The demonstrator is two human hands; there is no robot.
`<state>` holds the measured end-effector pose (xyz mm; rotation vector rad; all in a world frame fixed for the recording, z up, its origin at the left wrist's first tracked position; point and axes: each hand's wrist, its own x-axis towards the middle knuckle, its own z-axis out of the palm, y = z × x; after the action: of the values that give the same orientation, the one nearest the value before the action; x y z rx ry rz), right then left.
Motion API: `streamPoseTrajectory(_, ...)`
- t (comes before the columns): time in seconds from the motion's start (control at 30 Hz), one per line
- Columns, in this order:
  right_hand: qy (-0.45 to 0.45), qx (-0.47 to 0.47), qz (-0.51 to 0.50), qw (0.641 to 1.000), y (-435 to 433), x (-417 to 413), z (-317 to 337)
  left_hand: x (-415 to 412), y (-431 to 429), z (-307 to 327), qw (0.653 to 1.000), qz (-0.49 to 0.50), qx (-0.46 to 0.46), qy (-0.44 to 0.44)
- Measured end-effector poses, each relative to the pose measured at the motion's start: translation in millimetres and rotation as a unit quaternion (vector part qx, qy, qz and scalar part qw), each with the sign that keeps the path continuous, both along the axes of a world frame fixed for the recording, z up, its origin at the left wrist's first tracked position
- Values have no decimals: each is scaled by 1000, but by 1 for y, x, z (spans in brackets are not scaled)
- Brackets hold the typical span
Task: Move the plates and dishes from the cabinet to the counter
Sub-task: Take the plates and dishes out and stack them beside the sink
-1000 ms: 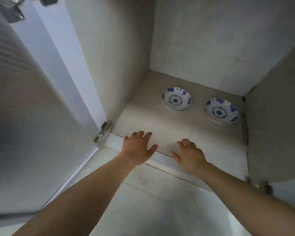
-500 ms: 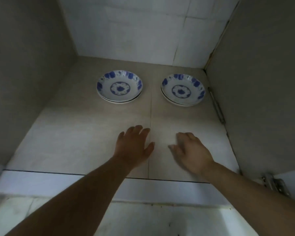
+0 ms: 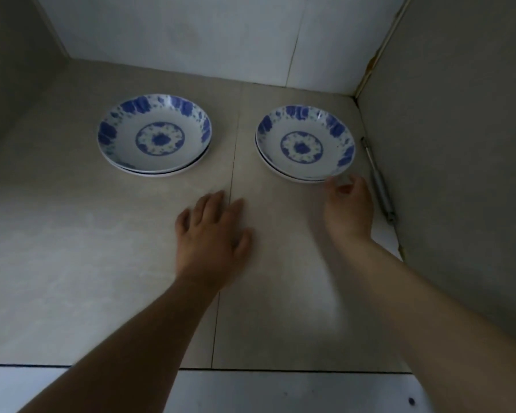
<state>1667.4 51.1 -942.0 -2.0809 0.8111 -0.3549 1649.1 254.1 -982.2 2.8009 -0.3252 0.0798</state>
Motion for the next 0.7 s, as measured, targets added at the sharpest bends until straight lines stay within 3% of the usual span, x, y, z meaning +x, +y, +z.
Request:
streamPoseTrajectory(0.1,-27,19,-57,998,-6,21,-1,0,1,-2,1000,0,1,-2)
streamPoseTrajectory(0.37,-58,143,-48,987,-15,34,-9,0,4,-1,1000,-10,-8,4)
streamPoseTrajectory(0.7,-27,136,-32,990,-6,-66,5,-7,9,9,997,-18,-79,12)
